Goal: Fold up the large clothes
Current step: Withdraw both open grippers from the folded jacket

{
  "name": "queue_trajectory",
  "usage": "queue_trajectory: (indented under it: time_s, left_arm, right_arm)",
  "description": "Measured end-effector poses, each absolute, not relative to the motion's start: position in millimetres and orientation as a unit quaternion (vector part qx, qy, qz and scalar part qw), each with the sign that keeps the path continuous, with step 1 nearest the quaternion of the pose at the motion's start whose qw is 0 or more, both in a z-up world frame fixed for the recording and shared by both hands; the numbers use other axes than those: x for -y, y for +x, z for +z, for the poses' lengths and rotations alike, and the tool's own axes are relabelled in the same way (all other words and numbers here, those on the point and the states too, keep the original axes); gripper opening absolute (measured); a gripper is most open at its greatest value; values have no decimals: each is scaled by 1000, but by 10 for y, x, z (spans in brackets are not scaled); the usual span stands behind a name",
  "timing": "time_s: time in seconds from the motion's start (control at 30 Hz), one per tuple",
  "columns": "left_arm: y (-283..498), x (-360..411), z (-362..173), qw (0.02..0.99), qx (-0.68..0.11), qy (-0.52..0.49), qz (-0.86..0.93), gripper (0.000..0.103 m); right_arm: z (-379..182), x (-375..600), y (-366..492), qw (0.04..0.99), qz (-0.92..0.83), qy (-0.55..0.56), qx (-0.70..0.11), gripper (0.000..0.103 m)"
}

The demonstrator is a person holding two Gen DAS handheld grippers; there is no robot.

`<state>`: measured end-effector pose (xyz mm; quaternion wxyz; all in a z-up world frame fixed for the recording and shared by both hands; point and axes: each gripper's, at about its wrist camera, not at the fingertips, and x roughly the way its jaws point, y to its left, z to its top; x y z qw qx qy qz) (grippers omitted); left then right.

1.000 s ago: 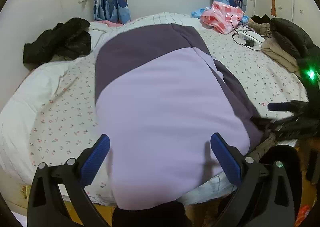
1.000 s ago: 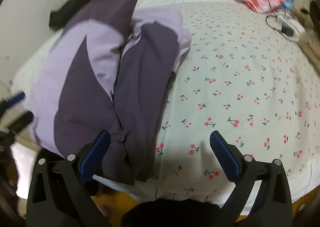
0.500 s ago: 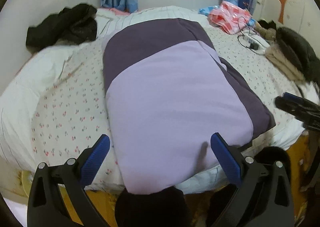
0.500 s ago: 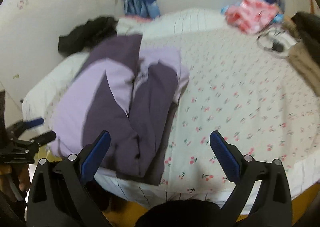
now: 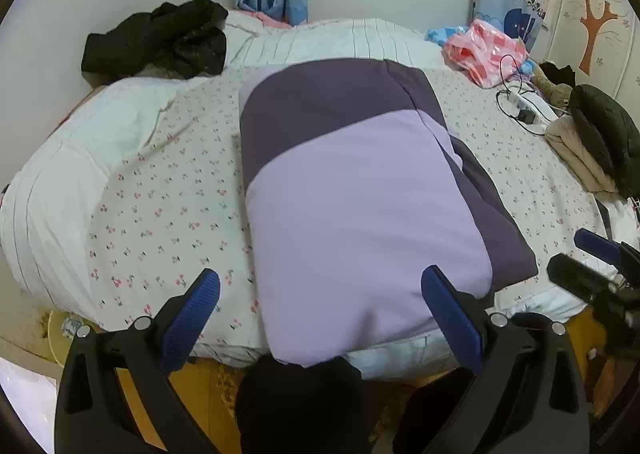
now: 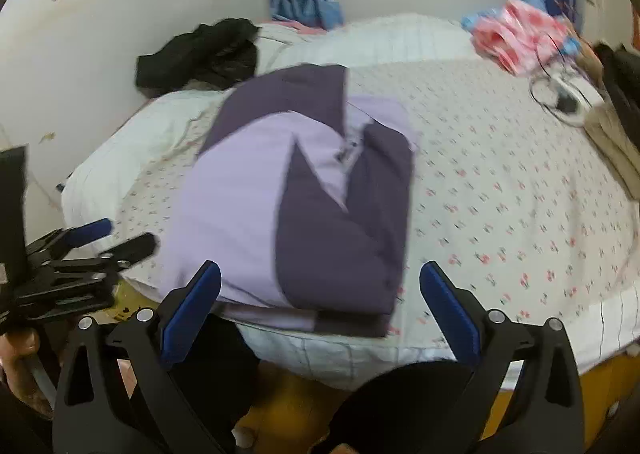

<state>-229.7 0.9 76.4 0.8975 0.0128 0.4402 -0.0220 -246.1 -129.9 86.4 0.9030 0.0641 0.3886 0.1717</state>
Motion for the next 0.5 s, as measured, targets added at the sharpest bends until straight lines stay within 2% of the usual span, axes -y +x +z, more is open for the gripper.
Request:
queue_trajectory:
  time_s: [0.13, 0.27, 0.5]
  left_arm:
    - [-2303, 50, 757, 894, -446, 23, -20, 96]
    - [-2303, 20, 763, 892, -451, 13, -14, 96]
    - [-2267, -41, 703, 886, -463, 5, 2, 96]
  right_arm:
    - [861, 1138, -2450, 901, 178, 46, -392, 96]
    - [791, 1086, -2252, 888, 134, 18, -440, 96]
    - [735, 1088, -2208, 892, 114, 16, -437, 96]
